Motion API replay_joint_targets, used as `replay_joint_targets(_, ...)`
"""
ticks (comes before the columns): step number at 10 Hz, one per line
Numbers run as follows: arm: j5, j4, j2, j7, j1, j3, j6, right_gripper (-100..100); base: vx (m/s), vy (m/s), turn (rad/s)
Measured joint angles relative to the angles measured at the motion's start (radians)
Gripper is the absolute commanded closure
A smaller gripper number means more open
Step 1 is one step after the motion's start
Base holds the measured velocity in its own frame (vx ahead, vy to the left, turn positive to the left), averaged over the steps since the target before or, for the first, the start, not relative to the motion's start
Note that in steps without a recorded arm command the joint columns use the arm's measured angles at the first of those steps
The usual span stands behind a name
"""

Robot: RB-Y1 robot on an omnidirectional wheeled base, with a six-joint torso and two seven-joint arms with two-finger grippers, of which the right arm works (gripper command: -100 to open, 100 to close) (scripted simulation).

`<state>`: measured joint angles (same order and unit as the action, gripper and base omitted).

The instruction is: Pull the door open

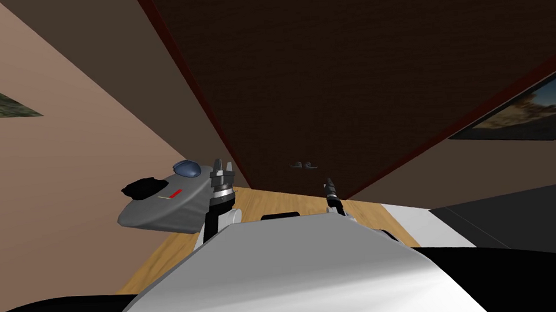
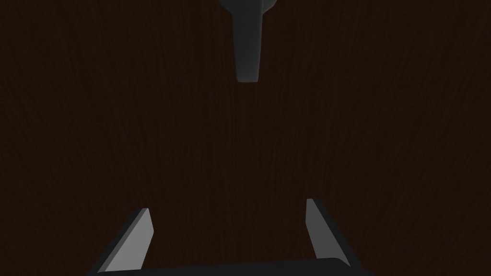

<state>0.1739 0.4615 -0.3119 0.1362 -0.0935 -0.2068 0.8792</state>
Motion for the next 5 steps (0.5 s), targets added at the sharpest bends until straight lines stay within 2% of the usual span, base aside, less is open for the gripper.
replay_joint_targets(1, 0.006, 0.052, -0.005, 0.001, 0.04, -0.008, -0.02, -100, 0.123, -0.032, 0.05)
replay_joint_targets(3, 0.008, 0.002, -0.025, 0.017, 0.025, -0.011, 0.005, -100, 0.083, -0.024, 0.04)
replay_joint_targets(5, 0.008, -0.022, -0.032, 0.032, 0.02, -0.008, 0.024, -100, 0.175, -0.054, 0.112)
